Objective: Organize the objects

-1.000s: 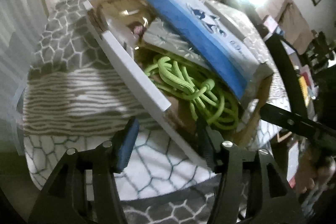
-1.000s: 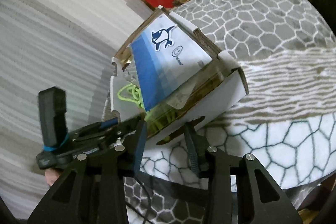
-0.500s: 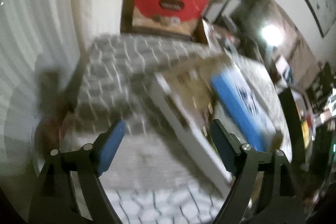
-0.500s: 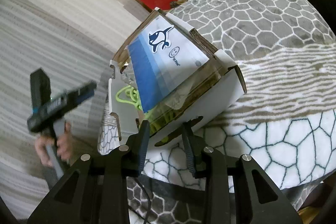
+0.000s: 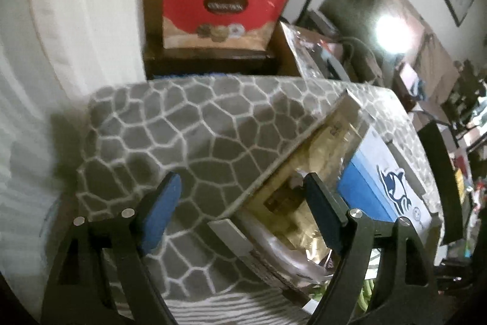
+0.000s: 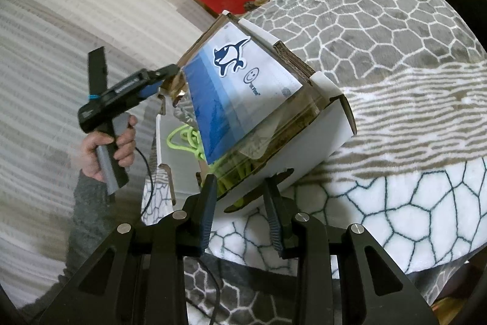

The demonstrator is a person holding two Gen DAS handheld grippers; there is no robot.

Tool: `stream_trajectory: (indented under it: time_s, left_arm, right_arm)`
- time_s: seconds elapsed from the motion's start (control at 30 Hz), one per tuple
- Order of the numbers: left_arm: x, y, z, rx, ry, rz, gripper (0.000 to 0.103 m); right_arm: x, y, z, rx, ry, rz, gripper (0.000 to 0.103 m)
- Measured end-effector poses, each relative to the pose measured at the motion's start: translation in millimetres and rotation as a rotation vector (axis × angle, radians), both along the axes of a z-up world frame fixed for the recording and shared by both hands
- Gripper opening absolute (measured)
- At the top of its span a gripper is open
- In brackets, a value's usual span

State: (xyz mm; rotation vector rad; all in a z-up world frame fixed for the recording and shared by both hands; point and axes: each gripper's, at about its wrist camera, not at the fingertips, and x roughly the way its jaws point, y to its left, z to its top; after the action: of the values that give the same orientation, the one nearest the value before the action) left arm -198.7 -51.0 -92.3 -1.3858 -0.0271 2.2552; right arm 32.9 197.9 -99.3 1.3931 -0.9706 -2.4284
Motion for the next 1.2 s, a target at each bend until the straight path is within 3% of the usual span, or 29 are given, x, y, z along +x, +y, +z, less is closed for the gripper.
stream_trajectory:
  time_s: [0.1,0.43,0.67,0.87,1.2]
  left_arm:
    - [6,4,-3,0.030,-0.019,-0.027,0.074]
    - [31,5,5,0.071,-0.050,-0.022,0.073]
    - [64,-1,6,0.089,-0.087,0.001,0.073]
    - [100,6,4,0.048,-0.093,0.047,0.073]
    - [138,14,4,0.097,-0.131,0.037,0.073]
  right_arm:
    - [-1,2,0,0.003,-0.001,0.002,0.033]
    - [-6,28,3,0.108,-0.007,-0.046,0.033]
    - [-39,55,7,0.179,-0.007,-0.054,0.033]
    - [-69,71,8,0.238,-0.010,0.002,0.033]
    - [-112,86,8,0.290,-0.015,0.047,0.032]
